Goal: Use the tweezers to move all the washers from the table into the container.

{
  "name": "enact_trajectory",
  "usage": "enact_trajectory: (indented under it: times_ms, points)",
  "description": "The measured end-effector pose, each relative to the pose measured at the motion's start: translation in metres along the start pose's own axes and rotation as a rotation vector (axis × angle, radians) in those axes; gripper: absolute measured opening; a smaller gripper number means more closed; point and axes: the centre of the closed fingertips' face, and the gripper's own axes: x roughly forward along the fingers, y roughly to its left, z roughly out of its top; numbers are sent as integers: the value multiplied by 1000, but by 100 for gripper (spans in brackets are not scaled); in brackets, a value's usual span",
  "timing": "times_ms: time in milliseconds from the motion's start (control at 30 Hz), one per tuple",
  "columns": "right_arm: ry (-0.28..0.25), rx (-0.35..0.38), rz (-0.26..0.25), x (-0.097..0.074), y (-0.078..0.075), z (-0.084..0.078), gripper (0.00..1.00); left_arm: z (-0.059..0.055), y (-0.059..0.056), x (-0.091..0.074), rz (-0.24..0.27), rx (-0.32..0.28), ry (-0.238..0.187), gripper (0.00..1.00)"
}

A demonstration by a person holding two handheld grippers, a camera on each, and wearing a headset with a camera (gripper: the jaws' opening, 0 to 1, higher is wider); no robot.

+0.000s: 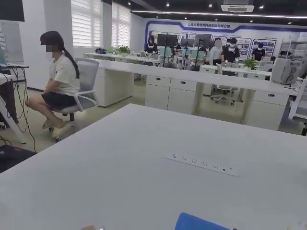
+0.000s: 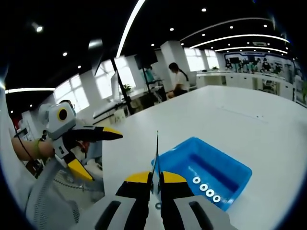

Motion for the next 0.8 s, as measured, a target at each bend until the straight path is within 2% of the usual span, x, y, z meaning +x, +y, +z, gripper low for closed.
enact_trajectory:
  times_ms: [433, 800]
  points:
    - [85, -3, 5, 14, 1, -31, 4, 0, -1, -1, -2, 1, 2, 75]
    - [113, -32, 7, 21, 2, -37, 4, 0, -1, -1, -2, 1, 2, 75]
